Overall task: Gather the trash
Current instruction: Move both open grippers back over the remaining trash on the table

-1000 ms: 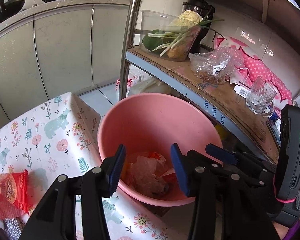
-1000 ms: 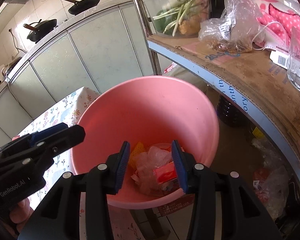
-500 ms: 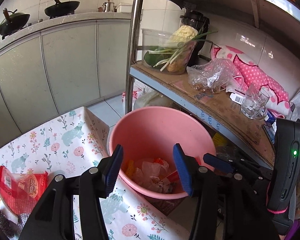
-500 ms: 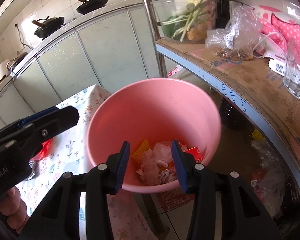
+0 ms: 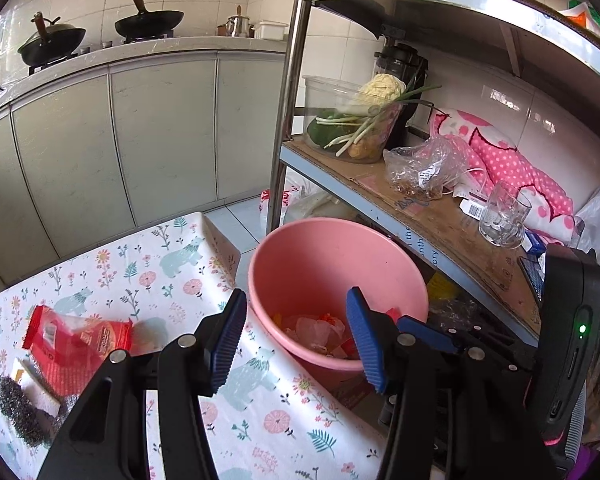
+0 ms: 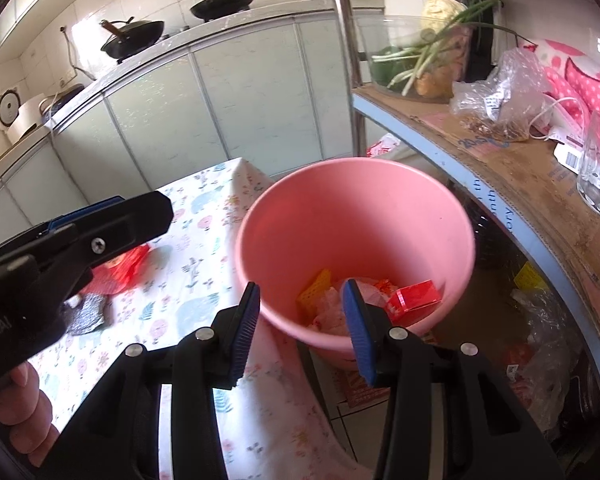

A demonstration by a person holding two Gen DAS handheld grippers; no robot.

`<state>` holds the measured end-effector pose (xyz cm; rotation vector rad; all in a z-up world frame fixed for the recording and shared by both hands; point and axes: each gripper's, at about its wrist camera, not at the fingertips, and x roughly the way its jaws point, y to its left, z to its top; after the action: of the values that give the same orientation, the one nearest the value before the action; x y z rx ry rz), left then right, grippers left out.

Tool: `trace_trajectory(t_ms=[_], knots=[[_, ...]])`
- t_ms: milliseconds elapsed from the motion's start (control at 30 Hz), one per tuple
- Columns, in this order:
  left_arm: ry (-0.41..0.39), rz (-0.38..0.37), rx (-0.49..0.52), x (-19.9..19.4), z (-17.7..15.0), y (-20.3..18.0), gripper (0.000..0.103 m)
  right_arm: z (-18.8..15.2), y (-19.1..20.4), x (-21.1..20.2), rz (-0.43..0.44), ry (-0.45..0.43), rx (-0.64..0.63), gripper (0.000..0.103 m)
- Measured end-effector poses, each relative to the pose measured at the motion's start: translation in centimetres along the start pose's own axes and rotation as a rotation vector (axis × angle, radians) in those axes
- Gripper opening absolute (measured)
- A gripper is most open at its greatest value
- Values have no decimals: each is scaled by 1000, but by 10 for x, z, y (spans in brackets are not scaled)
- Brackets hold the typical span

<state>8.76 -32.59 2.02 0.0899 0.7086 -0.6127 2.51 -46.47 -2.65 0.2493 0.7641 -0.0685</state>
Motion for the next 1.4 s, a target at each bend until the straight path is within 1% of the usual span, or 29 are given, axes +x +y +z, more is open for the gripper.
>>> trace_trajectory(t_ms=[300, 700, 1100, 1400], knots=[[11, 29, -20, -14, -15, 19, 51, -8, 25, -4, 25, 11, -40, 44], [4, 36, -48, -29, -26, 41, 51, -18, 55, -2, 44, 39, -92, 44], [1, 49, -77, -43, -36, 63, 51, -21, 79, 0, 62, 48, -130, 44], [-3, 75, -104, -54, -43, 80, 51, -22, 94, 1, 77, 52, -155, 44]])
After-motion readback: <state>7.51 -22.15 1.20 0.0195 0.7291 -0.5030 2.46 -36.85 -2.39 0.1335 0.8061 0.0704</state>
